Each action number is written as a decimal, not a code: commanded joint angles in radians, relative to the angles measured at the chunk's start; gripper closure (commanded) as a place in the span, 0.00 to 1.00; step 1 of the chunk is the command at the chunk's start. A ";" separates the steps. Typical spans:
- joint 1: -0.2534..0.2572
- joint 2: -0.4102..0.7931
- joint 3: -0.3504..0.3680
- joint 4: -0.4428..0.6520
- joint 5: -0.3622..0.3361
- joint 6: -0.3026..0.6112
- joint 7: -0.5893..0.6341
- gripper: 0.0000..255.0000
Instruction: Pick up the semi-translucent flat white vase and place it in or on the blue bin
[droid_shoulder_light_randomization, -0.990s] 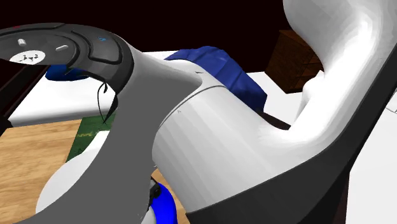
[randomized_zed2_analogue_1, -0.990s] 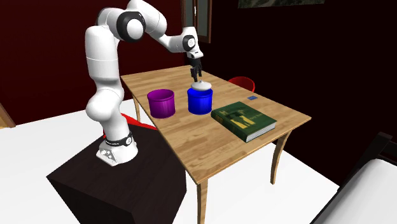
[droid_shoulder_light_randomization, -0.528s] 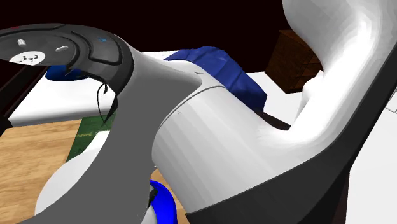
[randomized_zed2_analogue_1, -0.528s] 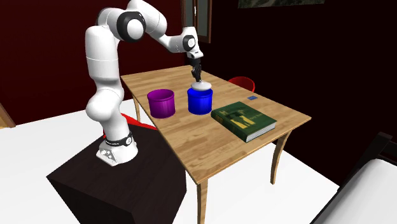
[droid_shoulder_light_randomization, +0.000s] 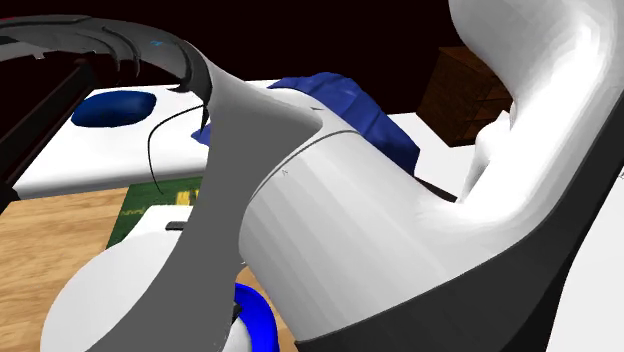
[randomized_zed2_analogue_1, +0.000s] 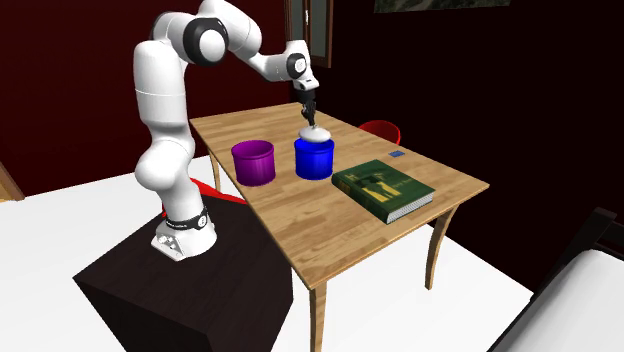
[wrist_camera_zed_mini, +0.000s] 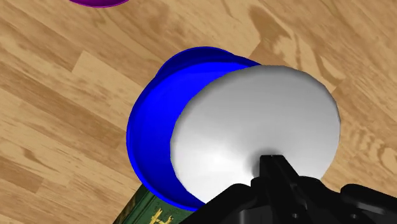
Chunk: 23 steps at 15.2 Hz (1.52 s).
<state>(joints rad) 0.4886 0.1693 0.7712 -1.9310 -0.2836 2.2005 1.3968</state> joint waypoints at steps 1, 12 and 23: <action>-0.001 0.002 -0.001 -0.002 0.000 -0.001 0.000 0.00; -0.045 0.225 -0.010 0.242 0.155 -0.231 -0.208 0.00; -0.045 0.225 -0.010 0.242 0.155 -0.231 -0.208 1.00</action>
<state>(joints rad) 0.4435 0.3938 0.7615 -1.6884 -0.1281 1.9693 1.1892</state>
